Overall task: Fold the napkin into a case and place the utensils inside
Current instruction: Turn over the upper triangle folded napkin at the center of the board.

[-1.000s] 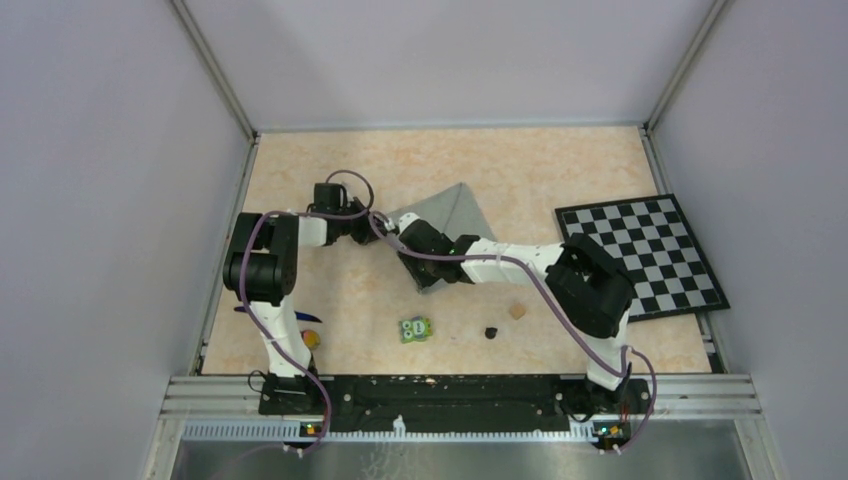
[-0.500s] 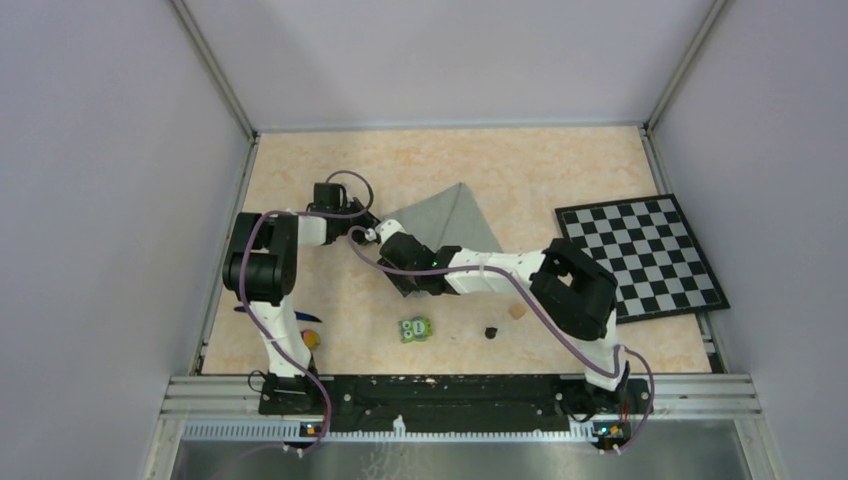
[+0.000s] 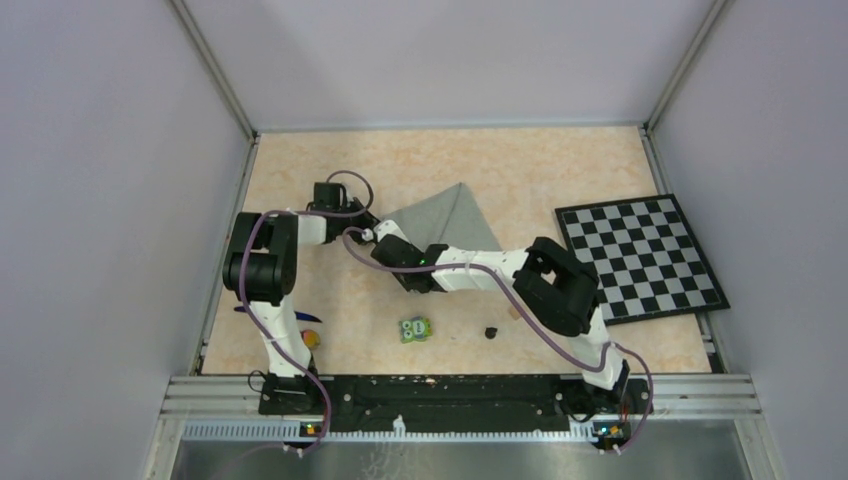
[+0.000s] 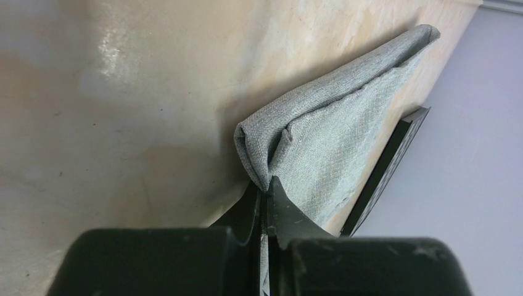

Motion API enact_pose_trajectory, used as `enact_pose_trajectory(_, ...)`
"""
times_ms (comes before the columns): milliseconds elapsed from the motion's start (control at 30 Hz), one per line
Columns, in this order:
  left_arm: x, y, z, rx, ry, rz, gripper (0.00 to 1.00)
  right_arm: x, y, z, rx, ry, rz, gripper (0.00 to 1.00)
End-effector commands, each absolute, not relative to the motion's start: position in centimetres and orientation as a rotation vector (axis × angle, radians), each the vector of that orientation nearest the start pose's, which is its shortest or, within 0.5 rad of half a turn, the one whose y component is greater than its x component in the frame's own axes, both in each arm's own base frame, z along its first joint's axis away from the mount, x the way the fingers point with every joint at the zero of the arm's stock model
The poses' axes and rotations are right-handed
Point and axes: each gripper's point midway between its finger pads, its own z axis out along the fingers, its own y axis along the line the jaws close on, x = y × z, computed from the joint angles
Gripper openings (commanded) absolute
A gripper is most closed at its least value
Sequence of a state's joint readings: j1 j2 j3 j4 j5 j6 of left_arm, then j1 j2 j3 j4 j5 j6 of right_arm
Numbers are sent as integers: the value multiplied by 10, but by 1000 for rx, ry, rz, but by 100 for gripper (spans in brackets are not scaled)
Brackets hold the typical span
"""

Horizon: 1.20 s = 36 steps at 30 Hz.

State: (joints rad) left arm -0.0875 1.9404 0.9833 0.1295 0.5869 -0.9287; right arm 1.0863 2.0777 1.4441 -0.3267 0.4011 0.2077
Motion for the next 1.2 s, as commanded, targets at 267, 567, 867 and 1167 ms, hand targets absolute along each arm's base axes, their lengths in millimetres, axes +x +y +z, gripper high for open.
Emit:
enact_pose_trajectory(267, 413, -83, 102, -1007, 2425, -1012, 0, 255, 479, 117, -815, 2173, 579, 0)
enact_pose_trajectory(567, 394, 32, 255, -954, 2123, -519, 0, 159, 569, 259, -809, 1867, 1778, 0)
enact_pose_trajectory(867, 450, -70, 234, -645, 2217, -446, 0, 187, 501, 205, -511, 1897, 2191, 0)
enact_pose_trajectory(1167, 520, -184, 156, -300, 2322, -513, 0, 245, 399, 86, -292, 2236, 1912, 0)
